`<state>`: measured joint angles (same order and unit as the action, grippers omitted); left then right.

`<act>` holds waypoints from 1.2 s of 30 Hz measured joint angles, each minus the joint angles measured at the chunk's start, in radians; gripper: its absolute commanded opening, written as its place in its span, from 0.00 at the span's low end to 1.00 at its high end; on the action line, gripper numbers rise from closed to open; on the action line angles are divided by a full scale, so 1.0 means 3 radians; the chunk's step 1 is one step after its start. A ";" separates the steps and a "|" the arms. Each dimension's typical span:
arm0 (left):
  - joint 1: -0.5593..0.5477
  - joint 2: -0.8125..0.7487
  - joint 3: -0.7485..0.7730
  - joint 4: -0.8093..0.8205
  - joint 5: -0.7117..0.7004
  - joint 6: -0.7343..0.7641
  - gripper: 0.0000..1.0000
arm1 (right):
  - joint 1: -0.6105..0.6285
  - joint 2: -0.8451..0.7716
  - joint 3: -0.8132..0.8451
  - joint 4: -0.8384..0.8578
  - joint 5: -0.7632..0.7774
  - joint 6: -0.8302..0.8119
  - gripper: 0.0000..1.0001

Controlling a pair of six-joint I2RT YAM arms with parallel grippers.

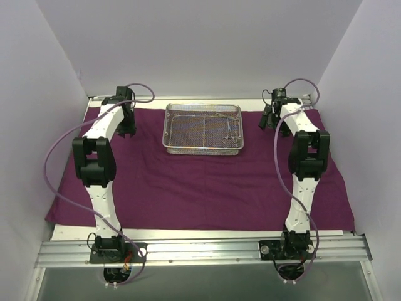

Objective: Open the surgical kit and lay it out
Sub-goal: Smooth out the surgical kit at the center of the board.

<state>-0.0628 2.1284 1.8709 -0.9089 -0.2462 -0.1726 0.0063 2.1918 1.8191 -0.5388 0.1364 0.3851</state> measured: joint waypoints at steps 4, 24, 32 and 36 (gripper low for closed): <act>0.0000 0.0252 0.0109 -0.0004 0.0200 -0.0197 0.38 | 0.0000 0.0291 0.0205 -0.0015 0.0018 -0.0046 0.86; 0.0379 0.0487 -0.0064 -0.0113 0.0974 -0.1061 0.29 | 0.0003 0.1179 0.1554 -0.0290 0.0193 -0.0319 0.86; 0.0411 0.0486 -0.0095 -0.0075 0.1139 -0.1068 0.29 | 0.0003 0.1340 0.1831 -0.0328 0.0165 -0.0373 0.84; 0.0441 0.0423 -0.0200 -0.0001 0.1208 -0.1072 0.29 | 0.0003 0.1375 0.1907 -0.0348 0.0086 -0.0393 0.84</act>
<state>0.0696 2.2555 1.8111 -0.9092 0.1162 -0.4942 0.0071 2.6041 2.3913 -0.6434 0.1623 0.2672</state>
